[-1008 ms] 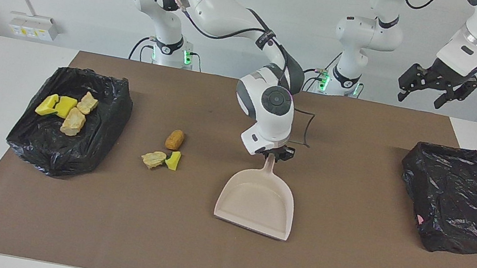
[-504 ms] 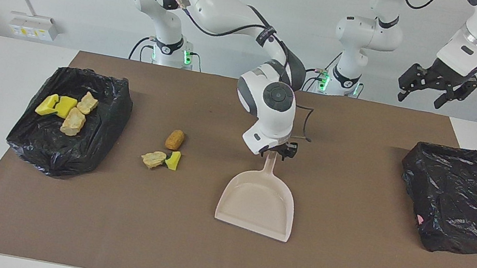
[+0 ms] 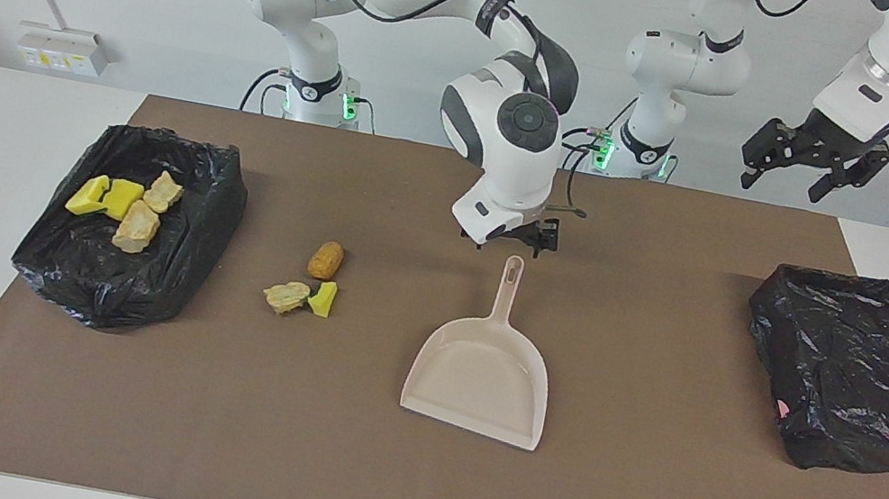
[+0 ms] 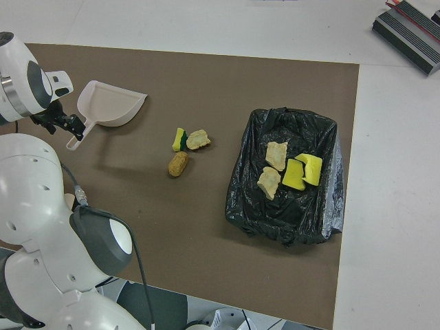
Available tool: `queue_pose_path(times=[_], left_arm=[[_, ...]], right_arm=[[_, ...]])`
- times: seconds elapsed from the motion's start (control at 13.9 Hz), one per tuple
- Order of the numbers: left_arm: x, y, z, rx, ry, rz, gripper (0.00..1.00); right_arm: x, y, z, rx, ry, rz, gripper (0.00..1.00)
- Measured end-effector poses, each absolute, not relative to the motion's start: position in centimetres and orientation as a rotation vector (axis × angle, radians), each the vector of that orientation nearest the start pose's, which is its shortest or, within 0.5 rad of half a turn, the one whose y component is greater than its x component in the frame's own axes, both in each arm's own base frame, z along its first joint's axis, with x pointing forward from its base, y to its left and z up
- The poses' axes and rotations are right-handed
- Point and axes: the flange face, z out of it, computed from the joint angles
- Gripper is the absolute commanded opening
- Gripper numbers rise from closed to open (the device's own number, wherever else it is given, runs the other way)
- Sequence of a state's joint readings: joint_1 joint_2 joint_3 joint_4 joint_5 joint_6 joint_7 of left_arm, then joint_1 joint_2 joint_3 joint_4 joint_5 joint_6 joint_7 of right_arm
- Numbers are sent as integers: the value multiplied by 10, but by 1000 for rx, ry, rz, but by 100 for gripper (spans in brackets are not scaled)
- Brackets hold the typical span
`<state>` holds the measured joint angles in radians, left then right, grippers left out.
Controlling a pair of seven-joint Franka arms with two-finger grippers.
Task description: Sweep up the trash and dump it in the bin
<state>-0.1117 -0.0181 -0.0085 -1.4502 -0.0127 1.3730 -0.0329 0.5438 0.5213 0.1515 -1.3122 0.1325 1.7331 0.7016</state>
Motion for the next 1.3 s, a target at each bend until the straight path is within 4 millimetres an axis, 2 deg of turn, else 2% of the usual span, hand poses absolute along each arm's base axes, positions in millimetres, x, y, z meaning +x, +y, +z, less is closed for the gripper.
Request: queue_pose_path(times=[0.14,0.29,0.5,0.65,0.86,1.08,1.3], left_arm=[[524,-71,674,-3145,158,73,100],[529,-84,675,-3148,193,2,100],[537,-125,656,-3144,306,-67,100],[543,-163,628,-3138,398,-93,100],[554,-221,576,-3136,471,-101,100],[566,-261,532,-3138,492,-102,100],[572,-303,483,-3143,496,-94,100]], right_arm=[[510,435,445,-3054,39,350,100],[460,438,448,-3089,-32,396,100],[385,437,429,-3083,-83,501,100],[351,424,409,-3074,-67,530,100],[311,409,384,-3058,-2,597,100],[280,421,366,-3062,25,561,100],[261,435,366,-3019,38,576,100]])
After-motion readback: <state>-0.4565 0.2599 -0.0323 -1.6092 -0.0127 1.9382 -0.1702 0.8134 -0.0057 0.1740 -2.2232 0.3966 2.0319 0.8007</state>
